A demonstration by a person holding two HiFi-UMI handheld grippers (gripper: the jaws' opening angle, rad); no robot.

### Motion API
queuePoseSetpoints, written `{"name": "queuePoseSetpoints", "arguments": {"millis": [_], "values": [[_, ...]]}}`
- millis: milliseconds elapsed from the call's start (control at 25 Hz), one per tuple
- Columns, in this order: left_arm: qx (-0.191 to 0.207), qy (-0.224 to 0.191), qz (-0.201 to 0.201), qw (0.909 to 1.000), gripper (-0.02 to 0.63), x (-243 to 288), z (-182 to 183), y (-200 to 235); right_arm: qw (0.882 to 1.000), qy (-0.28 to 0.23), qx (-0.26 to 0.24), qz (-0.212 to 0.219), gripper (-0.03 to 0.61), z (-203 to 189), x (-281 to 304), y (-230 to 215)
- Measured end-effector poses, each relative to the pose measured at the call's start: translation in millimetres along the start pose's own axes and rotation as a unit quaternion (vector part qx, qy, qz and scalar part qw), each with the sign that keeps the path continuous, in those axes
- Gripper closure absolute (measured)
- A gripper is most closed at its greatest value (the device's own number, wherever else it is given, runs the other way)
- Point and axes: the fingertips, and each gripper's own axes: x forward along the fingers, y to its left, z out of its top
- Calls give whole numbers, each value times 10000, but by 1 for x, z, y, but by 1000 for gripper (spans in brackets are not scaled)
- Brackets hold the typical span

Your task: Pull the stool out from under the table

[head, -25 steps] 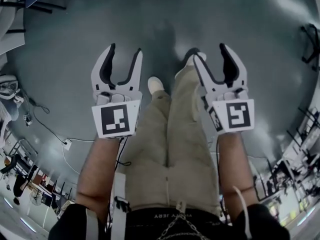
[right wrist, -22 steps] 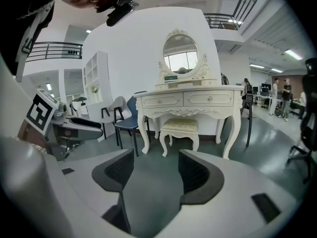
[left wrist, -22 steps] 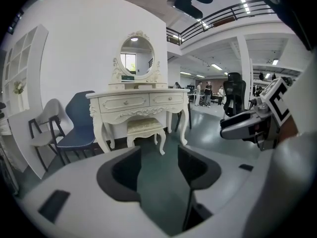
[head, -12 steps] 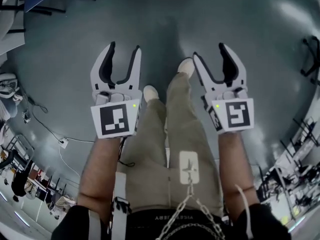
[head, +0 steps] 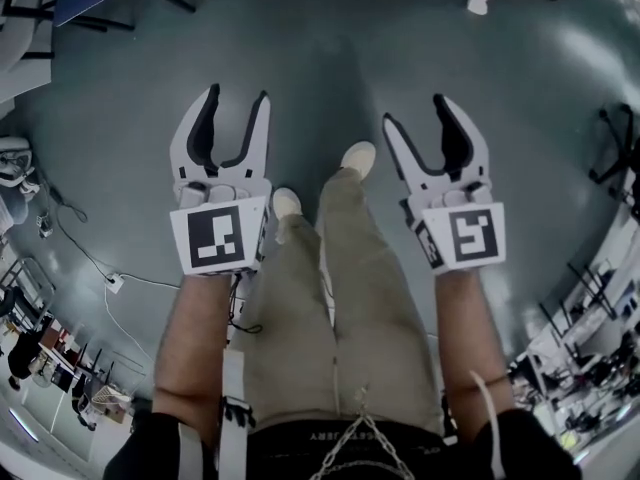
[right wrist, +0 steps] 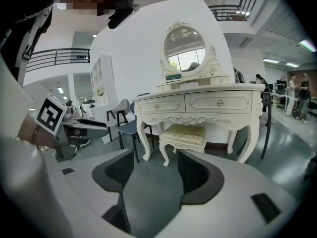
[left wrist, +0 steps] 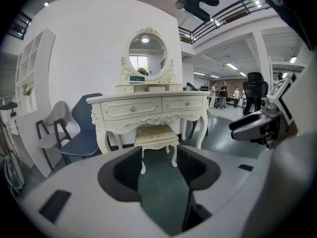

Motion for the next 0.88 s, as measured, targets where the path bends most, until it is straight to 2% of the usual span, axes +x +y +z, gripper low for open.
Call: {"name": "queuePoseSetpoints", "arguments": {"millis": [200,360,560,800,880], "values": [[-2,-7,306,9995,400,9,5,13,9999,-16,12,169,302,7,11,-15],[67,89,447,9989,400,13,2,7,9993,79,-88,343,302,5,16,-24],[-155,-8,439,9989,400,26,5,1,9990,150,-15,425,302,5,30,-34],[-139,85,359,9992,400,44,7,12,9991,177,74,390,302,12,47,-39],[43,103,242,9996,400,53,14,15,9991,164,61,385,302,20,54,-41]]}}
